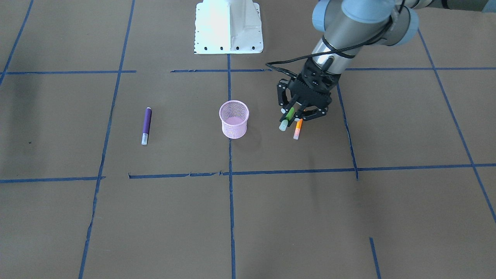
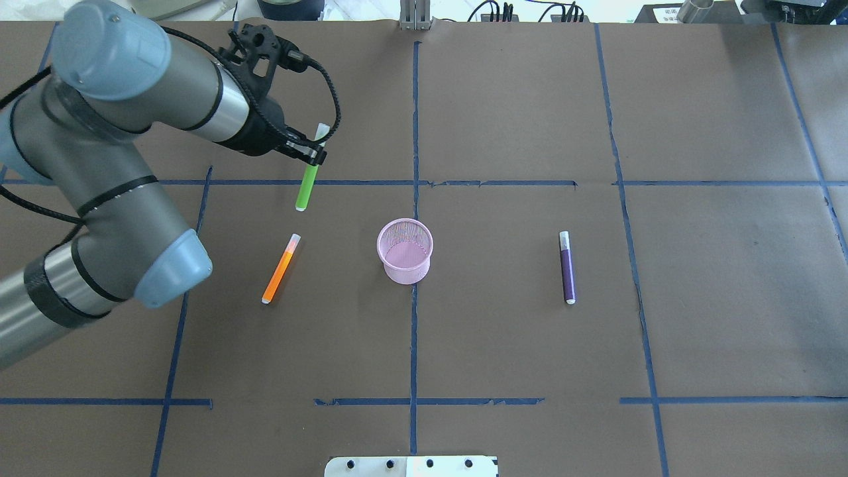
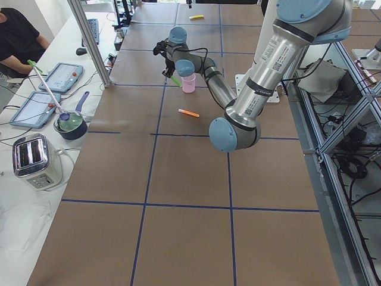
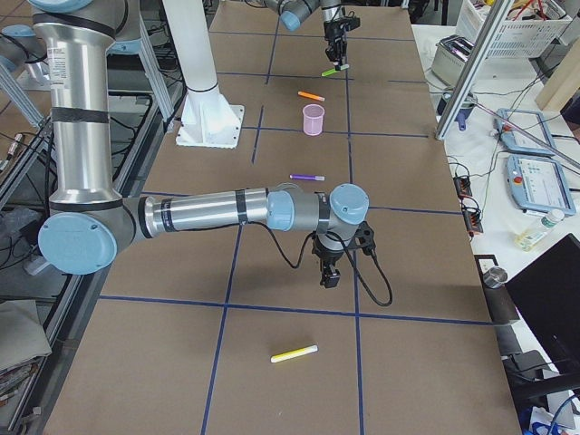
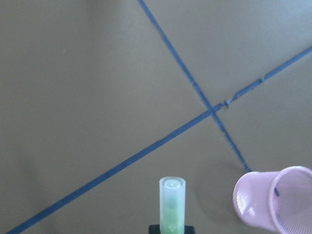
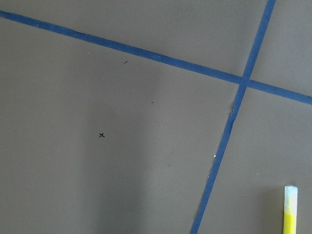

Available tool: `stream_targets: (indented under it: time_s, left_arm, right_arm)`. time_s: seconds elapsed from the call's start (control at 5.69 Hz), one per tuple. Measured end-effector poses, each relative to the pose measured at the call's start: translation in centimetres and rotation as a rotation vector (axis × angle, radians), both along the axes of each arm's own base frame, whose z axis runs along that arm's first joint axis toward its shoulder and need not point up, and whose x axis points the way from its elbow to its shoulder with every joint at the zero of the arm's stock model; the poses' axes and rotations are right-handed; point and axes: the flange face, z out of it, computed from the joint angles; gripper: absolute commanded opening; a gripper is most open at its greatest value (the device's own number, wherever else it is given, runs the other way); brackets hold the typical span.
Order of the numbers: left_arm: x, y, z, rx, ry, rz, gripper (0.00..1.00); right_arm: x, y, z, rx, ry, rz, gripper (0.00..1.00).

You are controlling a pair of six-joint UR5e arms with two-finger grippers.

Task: Collect pens into pen holder
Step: 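Lift the green marker with the left gripper and carry it over the pink cup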

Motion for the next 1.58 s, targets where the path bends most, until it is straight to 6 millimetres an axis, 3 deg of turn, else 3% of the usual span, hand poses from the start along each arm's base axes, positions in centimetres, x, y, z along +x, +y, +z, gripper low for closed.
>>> stream_targets:
  time_s: [0.18,0.35,0.88,1.23,1.41,1.58]
  left_arm:
    - [4.8,3.6,-1.4,0.049,0.007,-0.097,0.00]
    - [7.5,6.2,-2.3,0.084,0.009,-0.160,0.00]
    - [10.3,8.7,-3.8,0.003,0.079,-0.256,0.01]
    - [11.1,9.7,-4.3,-0.005,0.093,-0.271,0.47]
    - [11.2,9.8,-4.3,-0.010,0.096,-0.272,0.82]
    - [11.4,9.8,-4.1,-0.011,0.095,-0.273,0.97]
  right_arm:
    - [0.0,0.0,0.0,0.000,0.000,0.000,1.00]
    - [0.0,0.0,0.0,0.000,0.000,0.000,1.00]
    - [-0.1,0.0,0.0,-0.001,0.000,-0.002,1.00]
    - [-0.3,0.0,0.1,-0.001,0.000,-0.006,1.00]
    - [-0.3,0.0,0.1,-0.001,0.000,-0.007,1.00]
    - [-0.4,0.0,0.1,-0.002,0.000,-0.008,1.00]
